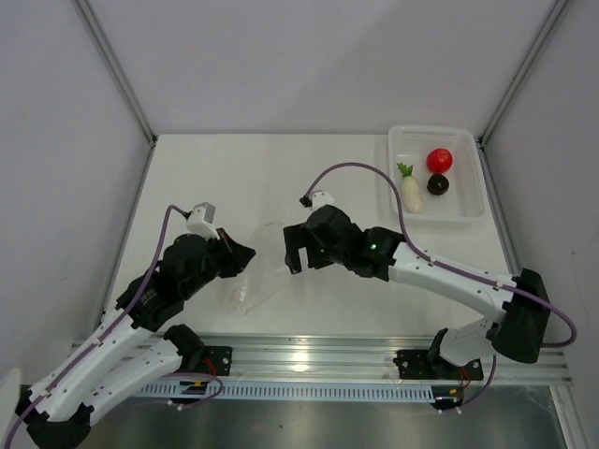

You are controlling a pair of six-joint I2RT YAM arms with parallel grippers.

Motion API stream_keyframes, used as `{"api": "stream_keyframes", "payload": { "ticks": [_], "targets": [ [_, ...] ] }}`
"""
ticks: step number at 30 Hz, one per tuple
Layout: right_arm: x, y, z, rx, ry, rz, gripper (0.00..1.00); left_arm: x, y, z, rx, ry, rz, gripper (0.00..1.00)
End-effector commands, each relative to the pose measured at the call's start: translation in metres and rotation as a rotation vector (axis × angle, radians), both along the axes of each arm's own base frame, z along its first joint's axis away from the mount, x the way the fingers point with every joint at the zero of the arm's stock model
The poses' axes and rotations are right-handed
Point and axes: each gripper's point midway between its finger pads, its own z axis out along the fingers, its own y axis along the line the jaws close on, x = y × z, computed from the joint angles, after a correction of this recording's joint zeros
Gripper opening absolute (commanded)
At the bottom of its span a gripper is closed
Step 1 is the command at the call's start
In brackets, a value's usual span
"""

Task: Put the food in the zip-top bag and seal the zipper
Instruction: Open the zipper of the food storage bag at the center of the board, then pick up the fake vegetable from the bin.

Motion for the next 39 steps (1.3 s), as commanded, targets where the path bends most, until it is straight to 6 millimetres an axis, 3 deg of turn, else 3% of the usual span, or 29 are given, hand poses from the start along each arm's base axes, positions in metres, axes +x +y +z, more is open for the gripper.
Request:
{"api": "stream_keyframes", "payload": {
  "ticks": [1,6,8,9,10,12,16,17,19,20,21,22,23,25,26,27,28,29,30,33,34,36,38,39],
  "targets": [
    [-0.011,-0.01,0.058,0.131,-0.04,-0.035,1.0,0.007,0.003,0.005,-0.014,0.0,0.055,0.01],
    [0.011,-0.056,0.101,0.184,-0.143,-0.212,0.99,0.02,0.016,0.01,0.081,-0.03,0.119,0.01],
    [0.036,-0.082,0.112,0.165,-0.186,-0.294,0.99,0.023,0.015,0.012,0.095,-0.047,0.114,0.01],
    [0.045,-0.094,0.115,0.154,-0.188,-0.321,0.99,0.025,0.012,0.017,0.081,-0.068,0.101,0.01],
    [0.067,-0.117,0.114,0.132,-0.193,-0.394,0.99,0.025,0.009,0.02,0.087,-0.087,0.076,0.01],
    [0.087,-0.137,0.118,0.123,-0.201,-0.468,0.99,0.026,-0.001,0.026,0.06,-0.112,0.034,0.01],
    [0.138,-0.194,0.112,0.083,-0.232,-0.647,0.99,0.027,-0.012,0.028,0.05,-0.133,-0.022,0.01],
    [0.156,-0.217,0.103,0.074,-0.213,-0.707,0.99,0.027,-0.015,0.028,0.046,-0.137,-0.036,0.01],
    [0.179,-0.235,0.1,0.117,-0.21,-0.746,0.99,0.028,-0.02,0.025,0.046,-0.149,-0.063,0.01],
    [0.191,-0.232,0.086,0.145,-0.152,-0.717,0.99,0.029,-0.021,0.025,0.046,-0.153,-0.068,0.01],
    [0.205,-0.252,0.083,0.173,-0.142,-0.764,0.98,0.029,-0.024,0.022,0.049,-0.151,-0.08,0.01],
    [0.214,-0.256,0.084,0.189,-0.138,-0.767,0.98,0.03,-0.025,0.022,0.053,-0.159,-0.084,0.0],
    [0.227,-0.262,0.068,0.167,-0.107,-0.785,0.98,0.03,-0.026,0.02,0.058,-0.154,-0.092,0.01],
    [0.243,-0.279,0.056,0.117,-0.103,-0.807,0.98,0.032,-0.028,0.017,0.071,-0.146,-0.095,0.01],
    [0.254,-0.283,0.063,0.109,-0.12,-0.813,0.97,0.032,-0.028,0.017,0.075,-0.141,-0.097,0.01],
    [0.265,-0.291,0.037,0.061,-0.068,-0.831,0.97,0.033,-0.028,0.015,0.079,-0.136,-0.098,0.0],
    [0.272,-0.297,0.03,0.021,-0.063,-0.835,0.97,0.033,-0.03,0.014,0.083,-0.13,-0.107,0.0],
    [0.284,-0.3,0.037,0.016,-0.082,-0.837,0.96,0.033,-0.031,0.015,0.082,-0.131,-0.113,0.01],
    [0.292,-0.305,0.011,-0.018,-0.03,-0.843,0.96,0.032,-0.033,0.016,0.079,-0.133,-0.122,0.01],
    [0.313,-0.312,0.001,-0.029,-0.034,-0.822,0.95,0.029,-0.039,0.019,0.067,-0.146,-0.16,0.01],
    [0.319,-0.31,-0.014,-0.026,-0.007,-0.799,0.95,0.029,-0.039,0.019,0.065,-0.146,-0.163,0.01],
    [0.33,-0.314,-0.018,-0.025,-0.019,-0.781,0.93,0.028,-0.04,0.023,0.059,-0.154,-0.17,0.01],
    [0.337,-0.316,-0.038,-0.047,0.011,-0.762,0.92,0.028,-0.041,0.023,0.06,-0.155,-0.172,0.01],
    [0.341,-0.316,-0.036,-0.048,0.013,-0.756,0.92,0.029,-0.041,0.023,0.06,-0.155,-0.172,0.0]
  ]
}}
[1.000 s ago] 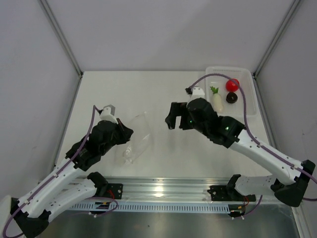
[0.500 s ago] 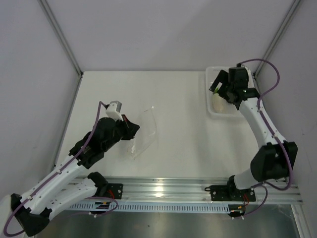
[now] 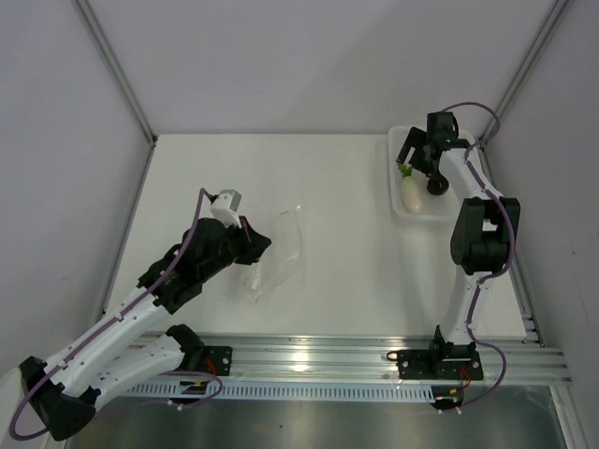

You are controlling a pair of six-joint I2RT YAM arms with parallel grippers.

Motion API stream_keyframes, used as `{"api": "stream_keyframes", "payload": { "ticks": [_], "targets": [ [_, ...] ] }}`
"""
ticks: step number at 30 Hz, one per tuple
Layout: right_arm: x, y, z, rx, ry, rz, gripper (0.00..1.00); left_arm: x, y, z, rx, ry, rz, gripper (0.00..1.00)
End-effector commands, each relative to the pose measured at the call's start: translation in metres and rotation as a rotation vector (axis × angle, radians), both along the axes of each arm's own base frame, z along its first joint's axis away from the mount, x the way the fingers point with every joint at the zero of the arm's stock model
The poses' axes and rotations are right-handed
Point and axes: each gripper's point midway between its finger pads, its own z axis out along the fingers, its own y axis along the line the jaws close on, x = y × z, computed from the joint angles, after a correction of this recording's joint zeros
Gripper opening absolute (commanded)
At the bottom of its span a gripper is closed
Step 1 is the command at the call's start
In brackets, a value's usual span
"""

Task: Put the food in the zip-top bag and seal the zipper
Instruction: Pick up the fake vegetable from the bin.

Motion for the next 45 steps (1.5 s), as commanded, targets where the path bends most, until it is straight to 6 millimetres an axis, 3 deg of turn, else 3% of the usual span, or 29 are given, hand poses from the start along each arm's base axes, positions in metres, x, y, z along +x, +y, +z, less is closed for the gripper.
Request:
{"api": "stream_keyframes", "payload": {
  "ticks": [1,2,14,21,25,28,34,37,41,42,43,45],
  "targets": [
    [0.022,-0.001,0.007,-0.01,-0.034,0.061,0.91,0.001,-0.008,0.02,-0.03,-0.06,-0.043,0.01],
    [0.023,-0.002,-0.007,-0.008,-0.005,0.063,0.9,0.002,-0.01,0.022,-0.03,-0.062,-0.047,0.01],
    [0.0,0.002,-0.07,-0.004,0.107,0.105,0.86,0.008,-0.019,0.01,-0.004,-0.018,-0.063,0.01],
    [-0.014,-0.003,-0.086,-0.024,0.16,0.105,0.82,0.008,-0.023,0.01,-0.014,-0.006,-0.076,0.01],
    [-0.016,-0.003,-0.086,-0.031,0.151,0.112,0.75,0.007,-0.023,0.012,-0.018,-0.007,-0.078,0.0],
    [-0.011,-0.004,-0.078,-0.038,0.127,0.118,0.64,0.006,-0.023,0.011,-0.02,-0.003,-0.08,0.01],
    [-0.001,-0.003,-0.05,-0.031,0.071,0.111,0.28,0.006,-0.023,0.011,-0.017,-0.002,-0.08,0.01],
    [-0.003,-0.004,-0.035,-0.031,0.072,0.106,0.17,0.005,-0.022,0.01,-0.011,-0.001,-0.082,0.0],
    [-0.004,0.0,0.021,-0.017,-0.039,0.091,0.14,0.004,-0.022,0.008,-0.006,0.009,-0.082,0.0],
    [-0.008,0.0,0.049,-0.009,-0.093,0.085,0.14,0.004,-0.022,0.007,-0.004,0.011,-0.083,0.01],
    [-0.011,0.006,0.064,0.016,-0.123,0.081,0.1,0.004,-0.021,0.006,-0.003,0.012,-0.082,0.01],
    [-0.021,0.018,0.081,0.059,-0.158,0.095,0.08,0.004,-0.022,0.007,-0.006,0.011,-0.081,0.01]
  ]
}}
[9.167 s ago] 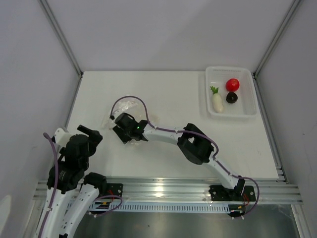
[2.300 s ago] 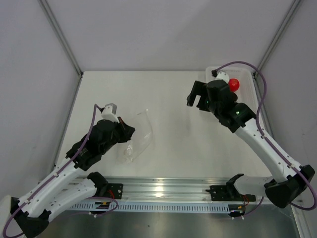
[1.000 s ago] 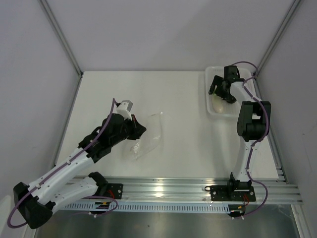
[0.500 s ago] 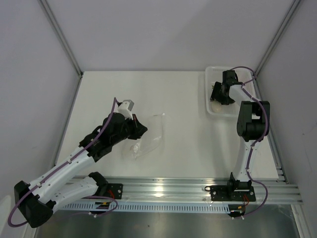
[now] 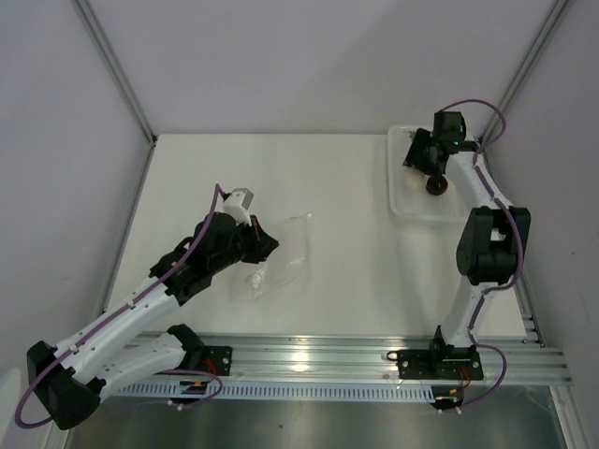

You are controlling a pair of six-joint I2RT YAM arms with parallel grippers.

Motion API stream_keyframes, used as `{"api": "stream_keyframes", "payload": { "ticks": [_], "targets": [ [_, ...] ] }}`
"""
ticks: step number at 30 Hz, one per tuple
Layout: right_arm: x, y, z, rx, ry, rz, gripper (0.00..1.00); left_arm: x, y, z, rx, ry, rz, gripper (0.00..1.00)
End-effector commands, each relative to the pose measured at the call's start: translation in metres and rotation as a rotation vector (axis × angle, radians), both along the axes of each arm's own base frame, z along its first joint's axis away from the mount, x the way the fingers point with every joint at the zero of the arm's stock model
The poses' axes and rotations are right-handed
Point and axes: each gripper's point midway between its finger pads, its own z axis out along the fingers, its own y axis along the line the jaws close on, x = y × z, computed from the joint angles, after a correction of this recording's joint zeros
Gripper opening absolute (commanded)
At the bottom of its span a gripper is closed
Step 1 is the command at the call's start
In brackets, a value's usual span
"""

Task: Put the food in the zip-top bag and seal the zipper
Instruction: Pick up the fake vegetable from the bin, then place the fake vegetable in the zipper food storage bag.

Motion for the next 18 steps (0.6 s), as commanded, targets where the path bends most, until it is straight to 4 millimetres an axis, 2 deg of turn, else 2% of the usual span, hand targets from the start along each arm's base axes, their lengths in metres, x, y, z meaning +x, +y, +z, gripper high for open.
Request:
{"api": "stream_keyframes", "payload": {
  "ticks": [1,4,5,6,7,8,9,10,11,13,14,15,17,18],
  "targets": [
    [-0.014,0.033,0.119,0.117,-0.265,0.043,0.06,0.002,-0.005,0.024,-0.031,-0.05,-0.021,0.01],
    [-0.039,0.069,0.142,0.219,-0.332,0.098,0.0,0.002,-0.005,0.023,-0.029,-0.05,-0.021,0.01],
    [-0.051,0.097,0.144,0.253,-0.33,0.151,0.0,0.003,-0.004,0.023,-0.025,-0.051,-0.01,0.0],
    [-0.06,0.112,0.145,0.262,-0.333,0.181,0.0,0.003,-0.003,0.022,-0.024,-0.048,-0.008,0.01],
    [-0.073,0.126,0.138,0.269,-0.313,0.21,0.0,0.003,-0.003,0.022,-0.023,-0.047,-0.008,0.01],
    [-0.092,0.154,0.147,0.291,-0.324,0.274,0.0,0.004,-0.003,0.02,-0.018,-0.045,-0.005,0.01],
    [-0.105,0.169,0.139,0.31,-0.304,0.309,0.0,0.003,-0.003,0.02,-0.017,-0.042,-0.005,0.01],
    [-0.119,0.183,0.141,0.327,-0.299,0.35,0.0,0.003,-0.003,0.019,-0.016,-0.041,-0.005,0.01],
    [-0.142,0.206,0.149,0.355,-0.303,0.418,0.0,0.003,-0.003,0.018,-0.014,-0.038,-0.006,0.0],
    [-0.17,0.228,0.149,0.404,-0.288,0.48,0.0,0.002,-0.003,0.015,-0.011,-0.035,-0.008,0.01],
    [-0.19,0.236,0.148,0.424,-0.276,0.517,0.0,0.002,-0.003,0.015,-0.013,-0.033,-0.007,0.0],
    [-0.215,0.254,0.146,0.449,-0.238,0.576,0.0,0.003,-0.003,0.017,-0.016,-0.037,-0.007,0.01],
    [-0.243,0.264,0.143,0.456,-0.208,0.628,0.0,0.002,-0.002,0.011,-0.009,-0.029,-0.007,0.01],
    [-0.266,0.272,0.153,0.467,-0.223,0.674,0.0,0.002,-0.002,0.01,-0.007,-0.026,-0.007,0.01]
  ]
}}
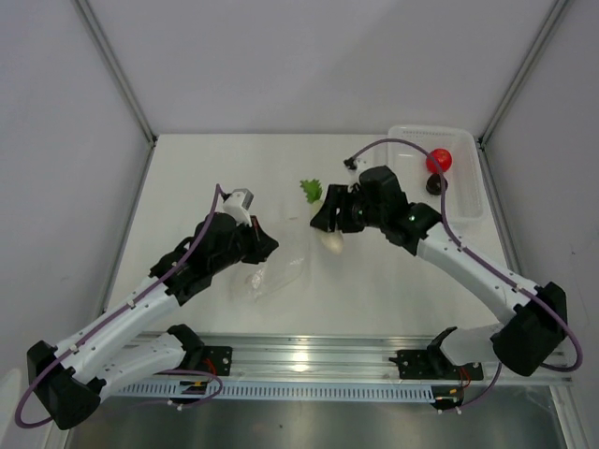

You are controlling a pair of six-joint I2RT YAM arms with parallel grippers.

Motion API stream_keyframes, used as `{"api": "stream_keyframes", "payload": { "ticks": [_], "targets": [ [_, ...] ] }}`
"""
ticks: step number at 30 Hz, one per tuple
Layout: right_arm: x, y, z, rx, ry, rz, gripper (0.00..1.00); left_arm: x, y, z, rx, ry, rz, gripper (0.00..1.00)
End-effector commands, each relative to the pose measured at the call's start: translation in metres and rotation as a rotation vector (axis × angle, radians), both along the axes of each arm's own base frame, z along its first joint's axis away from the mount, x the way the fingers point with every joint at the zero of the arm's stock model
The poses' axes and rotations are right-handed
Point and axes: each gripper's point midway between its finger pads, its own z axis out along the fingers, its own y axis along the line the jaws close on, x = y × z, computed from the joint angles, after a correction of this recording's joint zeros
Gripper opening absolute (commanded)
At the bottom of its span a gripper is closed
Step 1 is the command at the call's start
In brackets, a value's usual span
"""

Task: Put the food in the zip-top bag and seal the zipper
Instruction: Place the fake vegetable in the zipper food storage bag.

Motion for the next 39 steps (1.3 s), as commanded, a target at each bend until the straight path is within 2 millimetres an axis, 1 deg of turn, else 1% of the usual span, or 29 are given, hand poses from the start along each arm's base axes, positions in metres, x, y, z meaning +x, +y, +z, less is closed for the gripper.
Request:
{"api": "stream_keyframes", "payload": {
  "ticks": [1,2,3,4,5,6,7,8,9,11,12,13,15,16,17,18,22,23,25,29,32,35,39],
  "targets": [
    [-0.059,0.017,0.042,0.09,-0.04,0.103,0.0,0.002,-0.003,0.011,-0.01,-0.031,-0.012,0.01],
    [-0.069,0.017,0.043,0.085,-0.038,0.119,0.0,0.003,-0.003,0.01,-0.008,-0.031,-0.009,0.01],
    [-0.081,0.014,0.048,0.094,-0.042,0.131,0.0,0.003,-0.002,0.008,-0.001,-0.028,-0.007,0.0],
    [-0.099,0.018,0.045,0.094,-0.002,0.163,0.0,0.004,-0.002,0.005,0.007,-0.021,-0.003,0.01],
    [-0.11,0.018,0.044,0.104,0.021,0.188,0.0,0.004,-0.001,0.002,0.014,-0.014,-0.002,0.0],
    [-0.122,0.016,0.036,0.103,0.065,0.209,0.0,0.004,-0.002,0.003,0.011,-0.018,-0.004,0.01],
    [-0.135,0.018,0.033,0.117,0.109,0.251,0.0,0.004,-0.002,0.001,0.013,-0.016,-0.002,0.0],
    [-0.142,0.018,0.03,0.133,0.161,0.25,0.0,0.004,-0.002,-0.001,0.014,-0.013,0.001,0.01],
    [-0.148,0.017,0.021,0.129,0.202,0.258,0.0,0.005,-0.003,0.0,0.007,-0.019,0.001,0.01],
    [-0.156,0.016,0.023,0.164,0.236,0.258,0.0,0.005,-0.004,0.0,-0.001,-0.016,0.002,0.01],
    [-0.155,0.019,0.026,0.19,0.228,0.255,0.0,0.005,-0.004,0.0,-0.005,-0.017,0.0,0.01],
    [-0.156,0.018,0.02,0.198,0.241,0.25,0.0,0.005,-0.006,0.001,-0.011,-0.018,-0.003,0.01],
    [-0.155,0.024,0.02,0.236,0.273,0.247,0.0,0.006,-0.008,0.002,-0.017,-0.015,-0.01,0.01],
    [-0.154,0.028,0.015,0.238,0.297,0.246,0.0,0.005,-0.009,0.002,-0.018,-0.014,-0.014,0.01],
    [-0.157,0.033,0.018,0.262,0.325,0.261,0.0,0.005,-0.01,0.002,-0.019,-0.01,-0.016,0.0],
    [-0.154,0.041,0.019,0.283,0.33,0.268,0.0,0.006,-0.01,0.001,-0.018,-0.009,-0.015,0.01],
    [-0.151,0.058,0.029,0.368,0.384,0.284,0.0,0.005,-0.009,0.003,-0.021,-0.012,-0.017,0.01],
    [-0.151,0.064,0.028,0.381,0.405,0.298,0.0,0.005,-0.009,0.003,-0.022,-0.013,-0.017,0.01],
    [-0.148,0.071,0.028,0.401,0.449,0.288,0.0,0.003,-0.009,0.002,-0.02,-0.009,-0.017,0.01],
    [-0.142,0.081,0.013,0.389,0.514,0.262,0.0,0.002,-0.007,0.004,-0.02,-0.015,-0.01,0.01],
    [-0.139,0.085,0.012,0.411,0.534,0.25,0.0,0.001,-0.006,0.006,-0.024,-0.023,-0.011,0.01],
    [-0.134,0.087,0.005,0.395,0.561,0.23,0.0,0.001,-0.006,0.008,-0.021,-0.02,-0.009,0.01],
    [-0.126,0.09,-0.013,0.365,0.596,0.189,0.0,-0.001,-0.008,0.01,-0.022,-0.019,-0.02,0.01]
  ]
}}
